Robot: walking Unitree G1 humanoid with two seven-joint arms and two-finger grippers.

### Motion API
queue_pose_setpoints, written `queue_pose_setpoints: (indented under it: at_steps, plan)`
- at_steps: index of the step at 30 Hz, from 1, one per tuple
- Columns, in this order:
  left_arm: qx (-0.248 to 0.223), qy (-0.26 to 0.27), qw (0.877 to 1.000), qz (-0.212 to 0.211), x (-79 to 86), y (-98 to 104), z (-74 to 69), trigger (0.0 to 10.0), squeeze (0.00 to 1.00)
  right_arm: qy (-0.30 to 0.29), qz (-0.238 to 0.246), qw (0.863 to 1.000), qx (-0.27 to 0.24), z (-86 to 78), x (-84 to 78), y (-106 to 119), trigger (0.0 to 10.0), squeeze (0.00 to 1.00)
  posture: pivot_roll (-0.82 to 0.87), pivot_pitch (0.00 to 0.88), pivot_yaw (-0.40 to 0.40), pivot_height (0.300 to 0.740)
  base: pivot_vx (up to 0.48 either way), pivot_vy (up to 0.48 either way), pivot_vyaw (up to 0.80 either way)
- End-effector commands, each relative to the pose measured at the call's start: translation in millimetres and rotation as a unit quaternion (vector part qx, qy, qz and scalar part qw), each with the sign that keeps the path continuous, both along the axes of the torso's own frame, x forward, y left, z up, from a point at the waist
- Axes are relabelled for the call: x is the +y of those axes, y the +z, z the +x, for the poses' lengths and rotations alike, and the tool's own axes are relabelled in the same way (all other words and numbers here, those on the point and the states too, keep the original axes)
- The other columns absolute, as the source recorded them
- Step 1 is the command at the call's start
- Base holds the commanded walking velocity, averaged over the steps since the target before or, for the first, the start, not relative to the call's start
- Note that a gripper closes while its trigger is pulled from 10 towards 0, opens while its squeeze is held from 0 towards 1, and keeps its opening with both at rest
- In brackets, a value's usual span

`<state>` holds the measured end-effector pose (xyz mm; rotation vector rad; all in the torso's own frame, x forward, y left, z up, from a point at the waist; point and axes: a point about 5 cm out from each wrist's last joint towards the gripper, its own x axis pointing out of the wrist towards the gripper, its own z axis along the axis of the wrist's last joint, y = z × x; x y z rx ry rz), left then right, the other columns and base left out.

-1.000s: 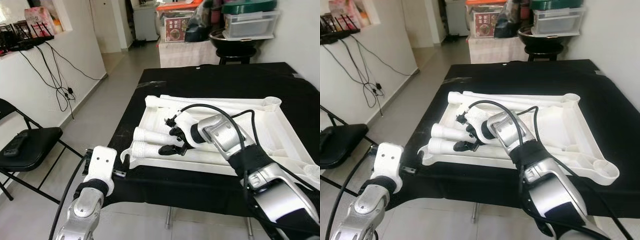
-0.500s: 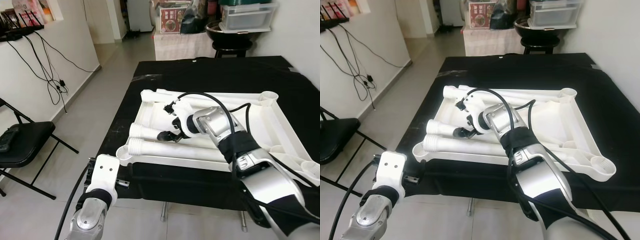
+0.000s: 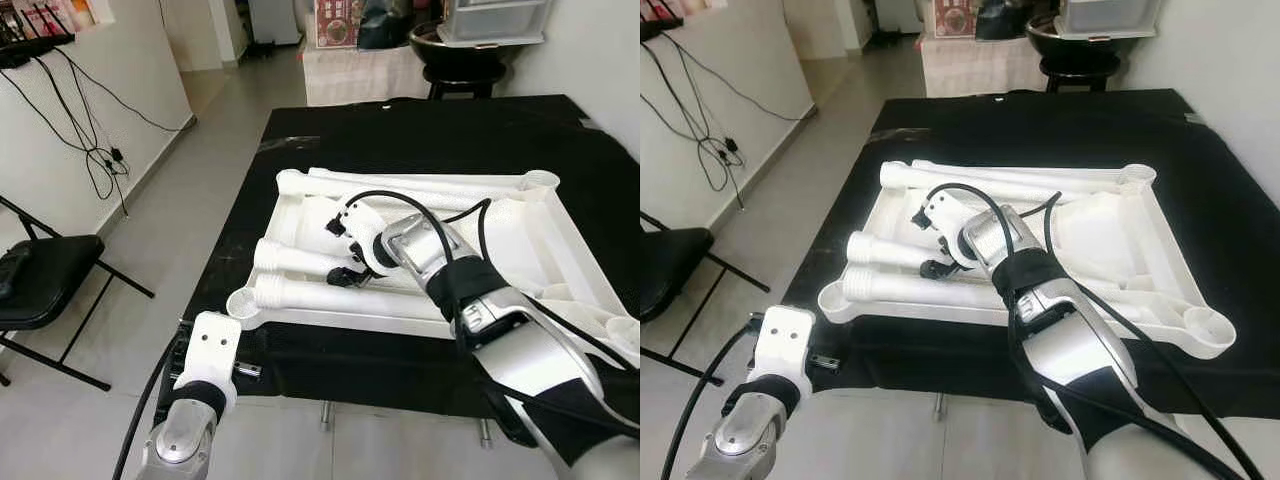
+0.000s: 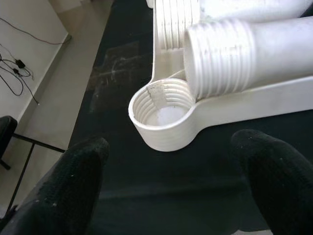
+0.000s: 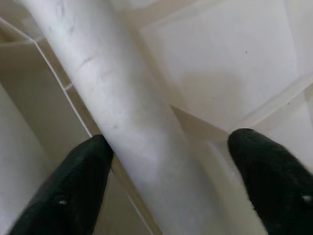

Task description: Building children table

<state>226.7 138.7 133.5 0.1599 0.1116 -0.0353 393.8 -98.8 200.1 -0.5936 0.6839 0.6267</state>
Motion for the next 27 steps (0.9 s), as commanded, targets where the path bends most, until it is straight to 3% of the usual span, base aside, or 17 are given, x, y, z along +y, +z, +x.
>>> queue_pose_setpoints:
  at_steps: [1,11,17,18,19,20,23,24,26,27]
  plan:
    - [0.007,0.010,1.000,0.004,1.3,-1.3,-1.9,10.0,0.00,0.007,-0.028,0.999,0.018,-2.3,1.8,-6.9,0.0,0.00,0.00,0.118,0.046,0.740,0.000,0.000,0.00]
    - [0.006,0.012,1.000,0.002,0.9,-0.1,0.0,10.0,0.00,0.007,-0.058,0.998,0.007,0.1,-3.2,-8.8,0.0,0.00,-0.01,0.113,0.044,0.740,0.000,0.000,0.00]
    - [0.000,0.014,1.000,-0.001,1.7,3.4,3.4,10.0,0.00,0.005,-0.018,0.999,-0.037,5.5,1.6,3.3,0.0,0.00,-0.01,0.106,0.045,0.740,0.000,0.000,0.00]
    - [-0.008,0.017,1.000,-0.006,3.6,7.1,6.4,10.0,0.00,0.011,0.017,0.997,-0.070,8.7,5.6,14.5,0.0,0.00,-0.02,0.098,0.047,0.740,0.000,0.000,0.00]
    - [-0.020,0.020,0.999,-0.014,6.0,13.4,10.6,10.0,0.00,0.017,0.064,0.992,-0.112,11.9,9.2,30.2,0.0,0.00,-0.02,0.095,0.048,0.740,0.000,0.000,0.00]
    - [-0.020,0.020,0.999,-0.014,6.0,13.4,10.6,10.0,0.00,0.017,0.064,0.992,-0.112,11.9,9.2,30.2,0.0,0.00,-0.02,0.095,0.048,0.740,0.000,0.000,0.00]
    - [-0.062,0.022,0.997,-0.034,13.7,36.3,24.1,10.0,0.00,0.029,0.170,0.951,-0.255,17.0,7.6,82.0,0.0,0.00,-0.02,0.080,0.054,0.740,0.000,0.000,0.00]
    - [-0.062,0.022,0.997,-0.034,13.7,36.3,24.1,10.0,0.00,0.029,0.170,0.951,-0.255,17.0,7.6,82.0,0.0,0.00,-0.02,0.080,0.054,0.740,0.000,0.000,0.00]
    - [-0.079,0.020,0.996,-0.047,16.5,46.9,29.7,10.0,0.00,0.018,0.195,0.935,-0.297,17.7,0.8,100.2,0.0,0.00,-0.03,0.076,0.057,0.740,0.000,0.000,0.00]
    - [-0.079,0.020,0.996,-0.047,16.5,46.9,29.7,10.0,0.00,0.018,0.195,0.935,-0.297,17.7,0.8,100.2,0.0,0.00,-0.03,0.076,0.057,0.740,0.000,0.000,0.00]
